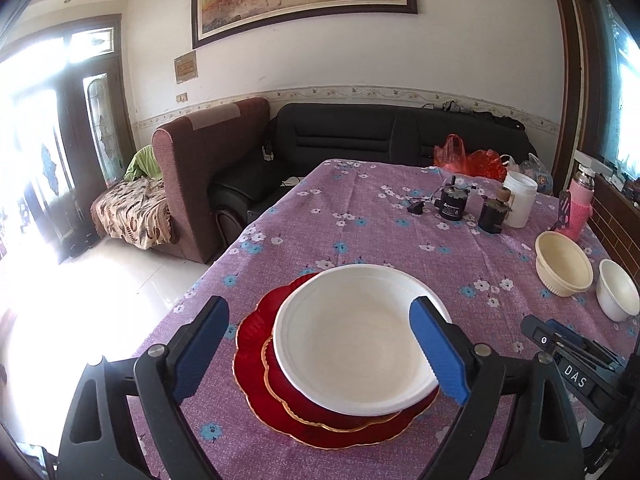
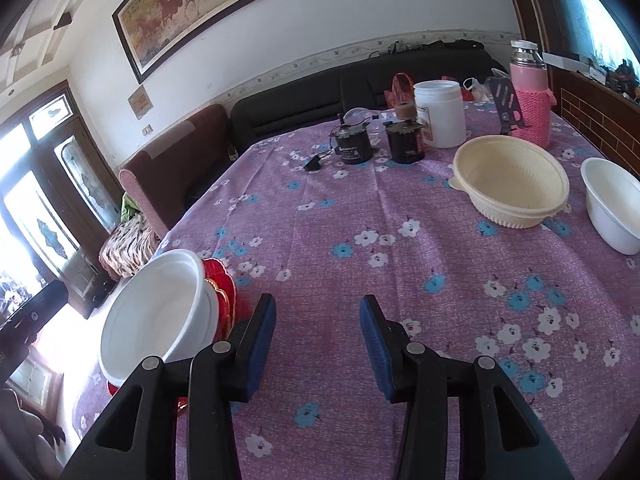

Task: Organize plates and bowls
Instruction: 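Withdraw the right gripper from the stacked bowl, then move the right gripper to the small white bowl's rim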

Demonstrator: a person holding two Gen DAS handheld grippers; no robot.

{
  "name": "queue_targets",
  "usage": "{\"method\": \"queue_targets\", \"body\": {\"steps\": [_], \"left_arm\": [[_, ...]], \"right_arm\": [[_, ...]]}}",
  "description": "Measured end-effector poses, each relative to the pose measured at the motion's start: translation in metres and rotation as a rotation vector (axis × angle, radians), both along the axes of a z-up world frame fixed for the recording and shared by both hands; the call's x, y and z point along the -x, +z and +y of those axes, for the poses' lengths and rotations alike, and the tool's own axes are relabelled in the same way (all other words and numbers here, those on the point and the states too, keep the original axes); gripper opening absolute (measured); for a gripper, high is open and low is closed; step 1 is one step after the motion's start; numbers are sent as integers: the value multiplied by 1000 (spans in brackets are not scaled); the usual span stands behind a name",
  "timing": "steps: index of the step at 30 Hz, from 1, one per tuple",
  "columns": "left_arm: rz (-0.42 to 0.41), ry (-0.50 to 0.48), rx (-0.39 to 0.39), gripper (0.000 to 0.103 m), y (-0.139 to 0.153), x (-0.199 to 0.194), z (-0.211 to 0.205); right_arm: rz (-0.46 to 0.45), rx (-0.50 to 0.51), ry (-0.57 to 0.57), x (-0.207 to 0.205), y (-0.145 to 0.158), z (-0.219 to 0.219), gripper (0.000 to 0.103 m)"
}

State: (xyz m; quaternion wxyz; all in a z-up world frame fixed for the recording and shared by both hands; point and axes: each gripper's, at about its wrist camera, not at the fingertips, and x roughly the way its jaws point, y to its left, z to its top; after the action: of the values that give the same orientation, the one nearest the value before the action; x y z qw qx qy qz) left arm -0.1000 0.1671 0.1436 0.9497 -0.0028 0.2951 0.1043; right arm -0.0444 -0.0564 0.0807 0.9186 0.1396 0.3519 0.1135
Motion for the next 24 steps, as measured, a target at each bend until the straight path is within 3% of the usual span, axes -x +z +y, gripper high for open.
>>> {"method": "queue_targets", "body": {"steps": [15, 24], "left_arm": [[7, -143, -80, 91, 3, 3, -77], [30, -211, -32, 91, -2, 6, -89]], "right_arm": [[-6, -35, -152, 19, 0, -98, 53], [17, -70, -273, 26, -10, -154, 55]]}}
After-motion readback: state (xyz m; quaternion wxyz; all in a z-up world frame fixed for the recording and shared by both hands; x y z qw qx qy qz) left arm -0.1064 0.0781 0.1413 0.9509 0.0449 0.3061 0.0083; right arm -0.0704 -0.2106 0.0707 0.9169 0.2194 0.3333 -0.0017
